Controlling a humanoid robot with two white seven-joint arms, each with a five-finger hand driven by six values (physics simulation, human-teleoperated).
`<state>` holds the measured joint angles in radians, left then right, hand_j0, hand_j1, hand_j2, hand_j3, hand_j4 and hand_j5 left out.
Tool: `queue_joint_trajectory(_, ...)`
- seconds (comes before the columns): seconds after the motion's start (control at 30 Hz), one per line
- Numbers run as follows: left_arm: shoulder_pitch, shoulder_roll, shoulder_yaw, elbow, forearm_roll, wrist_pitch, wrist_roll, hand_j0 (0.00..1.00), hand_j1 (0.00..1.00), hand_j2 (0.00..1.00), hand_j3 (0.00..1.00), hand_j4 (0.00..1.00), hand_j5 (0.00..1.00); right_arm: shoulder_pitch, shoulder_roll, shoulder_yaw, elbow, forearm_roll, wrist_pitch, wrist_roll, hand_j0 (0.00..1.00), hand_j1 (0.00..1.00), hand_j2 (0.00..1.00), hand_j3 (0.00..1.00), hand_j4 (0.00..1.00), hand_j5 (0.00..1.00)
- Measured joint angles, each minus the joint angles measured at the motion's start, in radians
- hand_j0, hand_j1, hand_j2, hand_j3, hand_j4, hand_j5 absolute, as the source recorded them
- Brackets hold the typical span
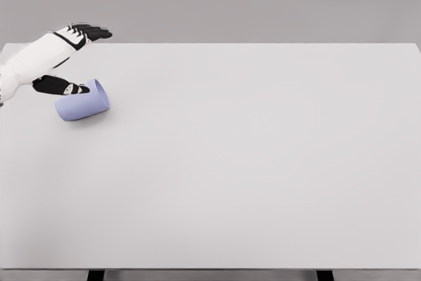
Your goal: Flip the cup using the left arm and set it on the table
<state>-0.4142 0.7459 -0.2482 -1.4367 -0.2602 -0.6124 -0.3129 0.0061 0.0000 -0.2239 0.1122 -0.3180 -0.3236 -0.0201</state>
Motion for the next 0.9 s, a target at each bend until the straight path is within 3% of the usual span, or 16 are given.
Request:
queue_joint_trajectory(0.4,0.022,0.123,-0.035,0.028,-0.01,0.0,-0.03,1.0,1.0,1.0,1.0,1.0,1.0,0.0,0.0,0.0,0.0,0.0,0.0,0.0,1.0,1.0,1.0,1.0,1.0,1.0)
queue_joint_trajectory(0.63,0.023,0.206,-0.15,0.029,0.136,0.0,-0.03,1.0,1.0,1.0,1.0,1.0,1.0,0.0,0.0,0.0,0.0,0.0,0.0,0.0,1.0,1.0,1.0,1.0,1.0,1.0)
queue_joint_trajectory(0.9,0.023,0.25,-0.212,-0.028,0.27,0.0,-0.078,1.0,1.0,1.0,1.0,1.0,1.0,0.0,0.0,0.0,0.0,0.0,0.0,0.0,1.0,1.0,1.0,1.0,1.0,1.0)
